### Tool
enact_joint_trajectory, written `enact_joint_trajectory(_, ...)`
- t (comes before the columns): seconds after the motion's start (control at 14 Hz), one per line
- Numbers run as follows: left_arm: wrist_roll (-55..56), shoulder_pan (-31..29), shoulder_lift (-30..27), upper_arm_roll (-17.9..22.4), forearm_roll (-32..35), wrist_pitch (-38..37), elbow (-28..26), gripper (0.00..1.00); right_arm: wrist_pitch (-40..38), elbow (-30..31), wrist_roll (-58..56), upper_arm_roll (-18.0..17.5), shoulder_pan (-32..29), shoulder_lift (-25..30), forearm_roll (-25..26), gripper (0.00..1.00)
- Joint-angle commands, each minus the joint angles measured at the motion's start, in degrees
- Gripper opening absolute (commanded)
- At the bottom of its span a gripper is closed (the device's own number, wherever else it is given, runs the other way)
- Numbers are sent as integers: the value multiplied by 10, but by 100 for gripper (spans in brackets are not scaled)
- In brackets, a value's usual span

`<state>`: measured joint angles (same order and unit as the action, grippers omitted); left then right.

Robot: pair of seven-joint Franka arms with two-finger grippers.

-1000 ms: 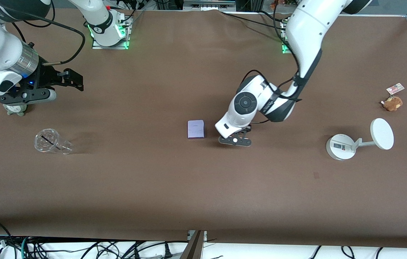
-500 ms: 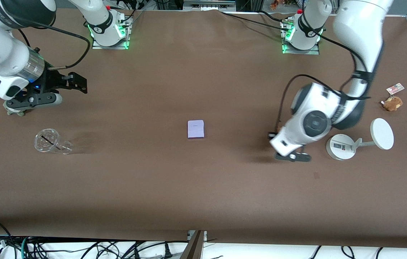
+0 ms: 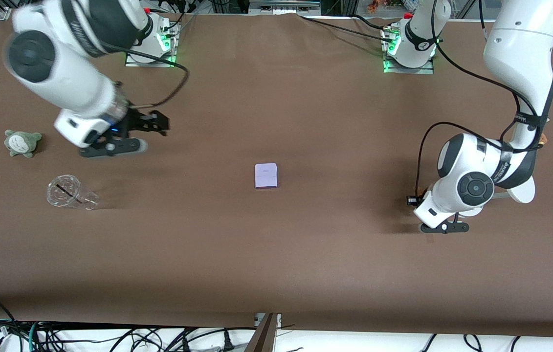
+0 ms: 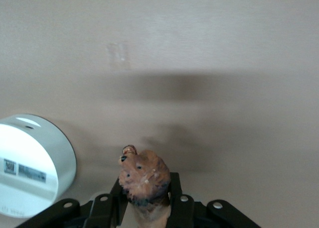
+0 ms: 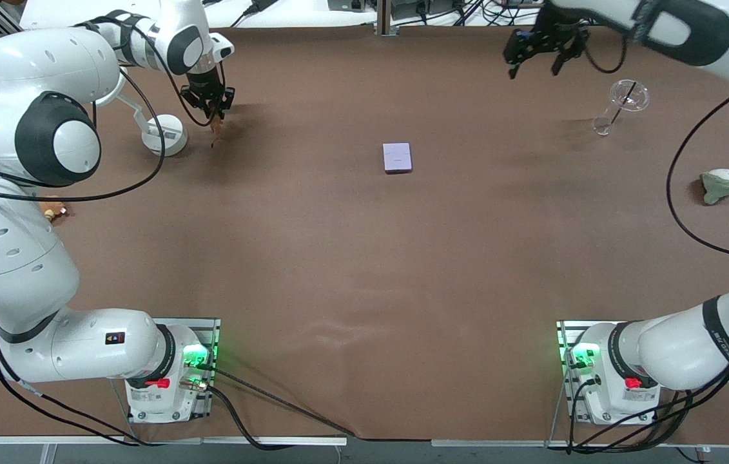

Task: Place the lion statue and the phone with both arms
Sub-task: 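Move the lion with the left gripper while the right gripper grasps the phone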

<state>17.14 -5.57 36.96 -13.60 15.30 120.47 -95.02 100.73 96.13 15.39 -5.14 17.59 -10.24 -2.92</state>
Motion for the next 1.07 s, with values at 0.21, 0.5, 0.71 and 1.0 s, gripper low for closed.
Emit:
enact_joint_trajectory(0.21,-39,-39,7,-12,3,24,-9,69,97,-35,137,3,97,-119,1,100)
enact_joint_trajectory(0.5,-39,-37,-14,-13,-30,-6,3,100,168,-88,156,3,151,-226,2,100)
enact_joint_trajectory(0.71,-40,-33,-53,-22,-28,-68,32,100,248,-88,147,2,160,-269,5,100)
enact_joint_trajectory(1.0,-43,-33,-82,-40,-26,-194,142,100,335,-88,149,3,183,-320,9,100)
